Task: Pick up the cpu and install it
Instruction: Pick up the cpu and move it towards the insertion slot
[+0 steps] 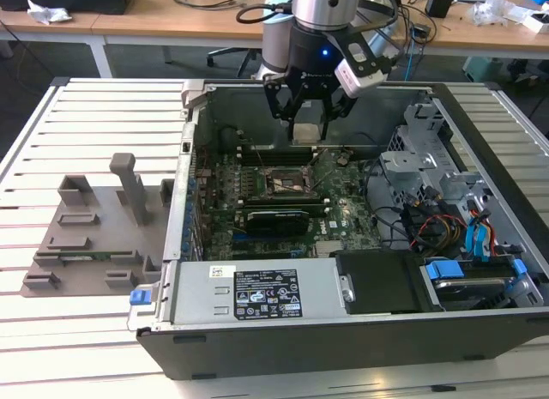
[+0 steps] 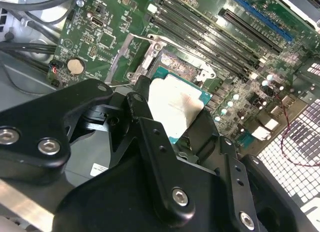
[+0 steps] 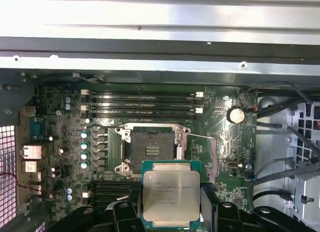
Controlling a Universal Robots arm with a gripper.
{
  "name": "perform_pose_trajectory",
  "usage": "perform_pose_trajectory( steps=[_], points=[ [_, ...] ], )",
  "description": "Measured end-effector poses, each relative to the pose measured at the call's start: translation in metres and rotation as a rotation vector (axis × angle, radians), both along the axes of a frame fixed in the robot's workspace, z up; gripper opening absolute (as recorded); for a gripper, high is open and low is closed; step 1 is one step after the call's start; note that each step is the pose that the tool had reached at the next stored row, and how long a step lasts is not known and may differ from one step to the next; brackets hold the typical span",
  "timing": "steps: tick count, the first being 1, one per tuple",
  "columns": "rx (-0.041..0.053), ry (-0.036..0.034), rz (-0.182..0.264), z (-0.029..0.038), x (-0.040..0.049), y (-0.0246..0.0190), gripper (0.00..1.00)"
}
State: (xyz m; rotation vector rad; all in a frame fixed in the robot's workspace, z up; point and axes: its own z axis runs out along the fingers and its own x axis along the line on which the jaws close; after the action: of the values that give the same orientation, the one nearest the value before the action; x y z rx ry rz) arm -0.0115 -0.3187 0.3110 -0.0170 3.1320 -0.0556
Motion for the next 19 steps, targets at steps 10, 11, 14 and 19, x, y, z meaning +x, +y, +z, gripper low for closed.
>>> perform_pose_trajectory(
  steps=[10,11,14,19],
  points=[
    [-0.0002,0.0001,0.000,-0.0031,-0.0029,0.0000,0.55],
    [-0.0002,0.0001,0.000,-0.0033,-0.0029,0.0000,0.55],
    [-0.0002,0.0000,0.000,-0.0049,-0.0029,0.0000,0.55],
    [-0.0002,0.0001,0.000,-0.0063,-0.0029,0.0000,0.55]
  ],
)
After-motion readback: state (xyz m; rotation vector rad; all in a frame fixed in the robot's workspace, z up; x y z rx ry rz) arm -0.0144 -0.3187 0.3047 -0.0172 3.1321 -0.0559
